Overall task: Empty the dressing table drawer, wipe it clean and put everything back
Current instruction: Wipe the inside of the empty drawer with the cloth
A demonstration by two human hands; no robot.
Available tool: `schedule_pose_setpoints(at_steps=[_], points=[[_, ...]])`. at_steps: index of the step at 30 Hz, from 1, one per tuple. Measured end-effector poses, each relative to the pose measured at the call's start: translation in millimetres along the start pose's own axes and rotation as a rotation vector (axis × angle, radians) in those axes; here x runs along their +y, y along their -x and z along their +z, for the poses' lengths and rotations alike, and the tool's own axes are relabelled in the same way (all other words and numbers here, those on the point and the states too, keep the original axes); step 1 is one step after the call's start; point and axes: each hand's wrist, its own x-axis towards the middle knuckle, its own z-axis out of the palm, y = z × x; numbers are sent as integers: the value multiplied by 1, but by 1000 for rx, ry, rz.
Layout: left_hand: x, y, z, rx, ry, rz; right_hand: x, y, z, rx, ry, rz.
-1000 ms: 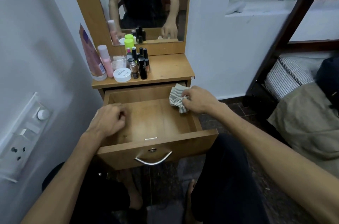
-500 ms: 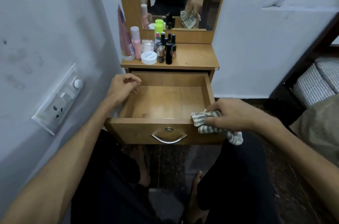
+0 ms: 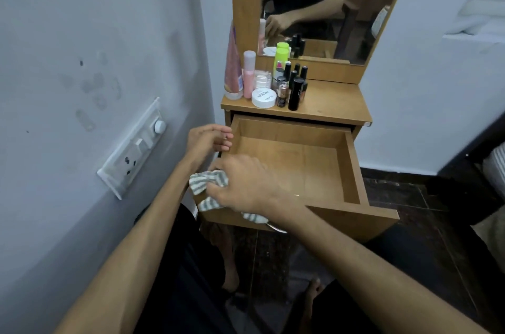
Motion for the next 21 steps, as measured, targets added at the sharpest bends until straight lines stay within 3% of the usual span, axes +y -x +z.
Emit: schedule_pose_setpoints(at_steps=[5,8,11,13,18,21], points=[[-15,2,-16,24,69,-5,8,-29,-12,218,-296,78],[-30,-1,-15,49,281,-118,34,-60,-28,445,-138,189],[-41,-4,-12,91,283,-106,51,-93,-22,335,148,245],[-42,-4,-9,113,274,-76,57,-108,-9,278,202,253],[-47,0,-5,147,216,-23,49,-120,14,126,163,277],[-44,0,-7,258,249,-86,41,-103,2,-41,113,175]])
